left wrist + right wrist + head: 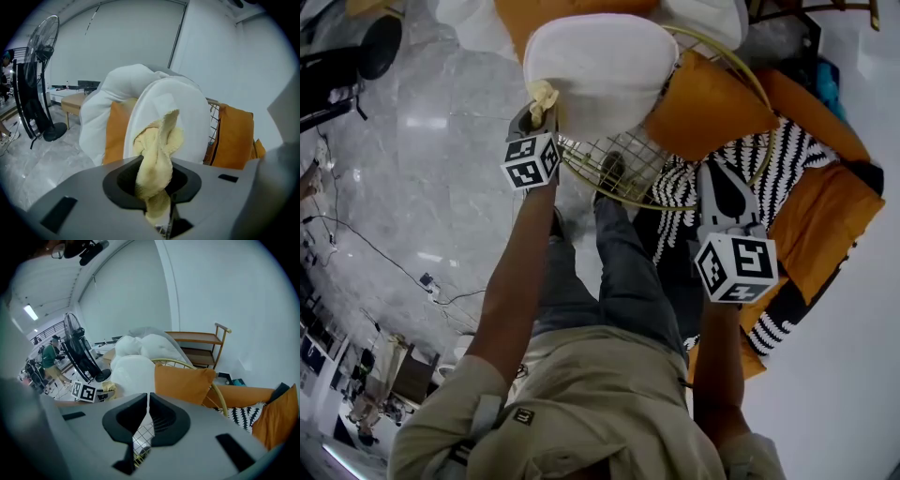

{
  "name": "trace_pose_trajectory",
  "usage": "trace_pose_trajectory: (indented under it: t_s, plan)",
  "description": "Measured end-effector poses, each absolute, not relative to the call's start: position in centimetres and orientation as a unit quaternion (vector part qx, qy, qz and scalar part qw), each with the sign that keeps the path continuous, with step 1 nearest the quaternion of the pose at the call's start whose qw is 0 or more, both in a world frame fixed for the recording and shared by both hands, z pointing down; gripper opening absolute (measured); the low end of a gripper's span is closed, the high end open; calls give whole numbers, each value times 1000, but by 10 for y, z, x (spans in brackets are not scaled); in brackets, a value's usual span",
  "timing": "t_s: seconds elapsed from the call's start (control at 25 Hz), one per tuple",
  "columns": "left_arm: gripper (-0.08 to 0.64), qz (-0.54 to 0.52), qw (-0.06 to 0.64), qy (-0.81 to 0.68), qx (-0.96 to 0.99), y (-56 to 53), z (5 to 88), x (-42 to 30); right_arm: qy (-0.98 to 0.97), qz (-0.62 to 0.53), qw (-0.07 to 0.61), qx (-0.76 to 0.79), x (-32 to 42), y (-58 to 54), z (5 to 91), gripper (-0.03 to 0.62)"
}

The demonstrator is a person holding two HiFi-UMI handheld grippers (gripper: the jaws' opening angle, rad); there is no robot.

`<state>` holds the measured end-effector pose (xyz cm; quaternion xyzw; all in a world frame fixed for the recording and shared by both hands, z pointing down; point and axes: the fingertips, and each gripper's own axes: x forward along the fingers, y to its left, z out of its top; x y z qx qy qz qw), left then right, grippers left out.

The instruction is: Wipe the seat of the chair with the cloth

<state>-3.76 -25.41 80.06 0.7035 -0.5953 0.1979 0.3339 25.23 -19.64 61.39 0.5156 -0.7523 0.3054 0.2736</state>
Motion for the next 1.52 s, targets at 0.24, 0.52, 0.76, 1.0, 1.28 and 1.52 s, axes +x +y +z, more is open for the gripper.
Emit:
trace_pose_trajectory:
  t_s: [0.24,0.52,0.76,1.0,1.28,1.52]
  plan:
    - [95,220,374,-528,730,-255,849,49,-735,321,274,531,282,-193,633,28]
    - [95,268,421,-356,790,-232,897,195,-708,344,282,549,321,-177,654,28]
    - [95,260,438,-362,781,-229,897,203,-704,351,280,550,321,-176,659,28]
    - [95,263,434,-368,779,-235,896,186,-714,347,279,541,301,-185,656,28]
    - [95,295,417,-384,770,-226,904,134,-724,340,282,529,275,-189,652,28]
    - [95,315,420,-431,734,-206,905,38,-735,337,275,520,250,-188,642,28]
